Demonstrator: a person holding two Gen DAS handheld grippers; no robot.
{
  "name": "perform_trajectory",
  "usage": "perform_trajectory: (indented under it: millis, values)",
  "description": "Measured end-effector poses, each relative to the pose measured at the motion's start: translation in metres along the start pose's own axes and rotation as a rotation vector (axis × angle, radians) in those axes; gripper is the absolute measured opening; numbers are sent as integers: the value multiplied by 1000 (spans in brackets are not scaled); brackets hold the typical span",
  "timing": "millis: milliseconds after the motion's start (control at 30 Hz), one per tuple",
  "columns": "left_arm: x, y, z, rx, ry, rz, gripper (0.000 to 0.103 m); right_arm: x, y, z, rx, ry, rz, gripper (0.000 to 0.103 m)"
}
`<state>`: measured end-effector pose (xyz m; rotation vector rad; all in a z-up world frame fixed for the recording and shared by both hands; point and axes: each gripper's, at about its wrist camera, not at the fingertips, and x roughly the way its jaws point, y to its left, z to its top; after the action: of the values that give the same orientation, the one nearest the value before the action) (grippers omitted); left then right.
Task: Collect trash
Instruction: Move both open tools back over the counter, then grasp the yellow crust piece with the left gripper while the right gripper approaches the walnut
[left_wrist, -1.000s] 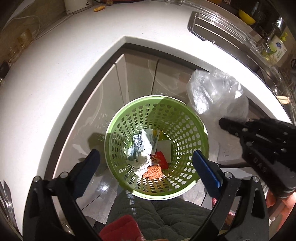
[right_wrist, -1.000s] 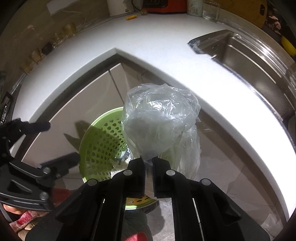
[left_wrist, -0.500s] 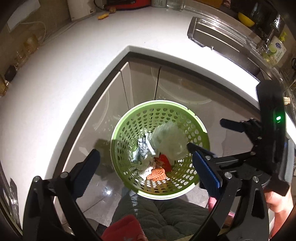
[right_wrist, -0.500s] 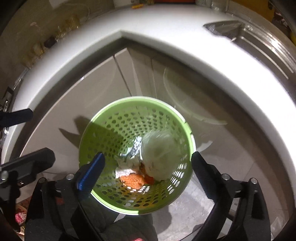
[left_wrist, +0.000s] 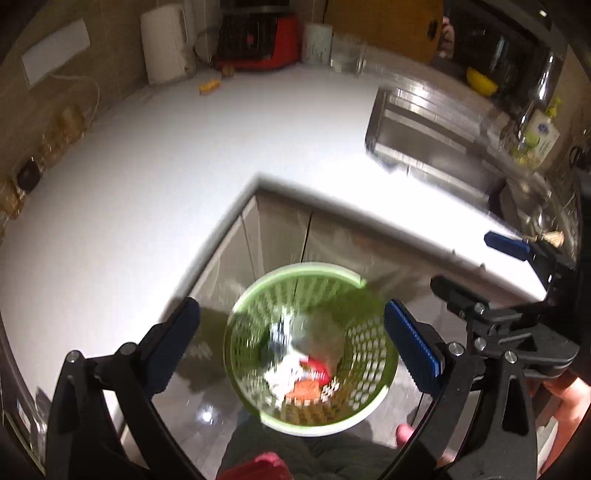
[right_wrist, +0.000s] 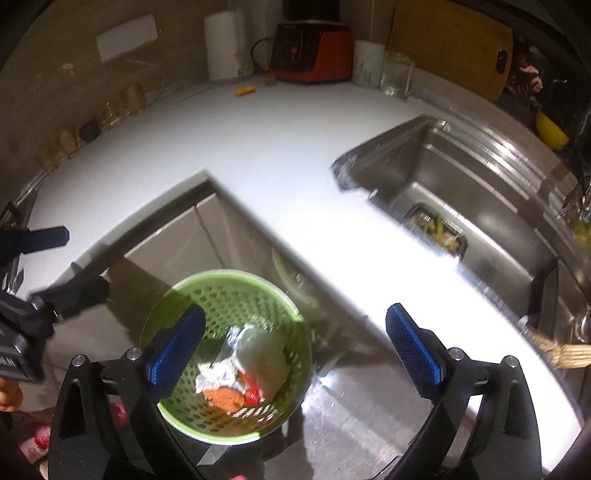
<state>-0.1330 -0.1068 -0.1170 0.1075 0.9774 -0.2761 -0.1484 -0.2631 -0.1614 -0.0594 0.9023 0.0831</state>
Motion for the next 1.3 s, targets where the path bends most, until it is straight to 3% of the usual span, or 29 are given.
perform_trajectory:
  millis: [100, 367, 500, 733, 867, 1033, 1200, 1300]
  values:
    - [-13, 12, 35, -32, -94, 3, 95, -6, -8, 23, 1, -45, -25, 100]
    - [13, 65, 143, -57, -121, 20, 95, 5, -19, 112, 52, -145, -29, 100]
    - [51, 95, 195, -56, -140, 5, 95, 30, -14, 165, 47, -182, -17, 100]
    - [148, 146, 272, -32, -110, -103, 95, 98, -8, 245, 63, -181, 11, 100]
    - [190, 166, 300, 29, -122, -147, 95, 141, -5, 279, 87, -152, 22, 100]
    - [241, 176, 325, 136, -98, -131, 95, 188, -1, 310, 95, -116, 25, 100]
    - [272, 181, 341, 174, -82, -171, 94, 210, -2, 324, 107, -107, 17, 100]
    - [282, 181, 346, 190, -72, -187, 81, 217, -4, 325, 109, -95, 20, 100]
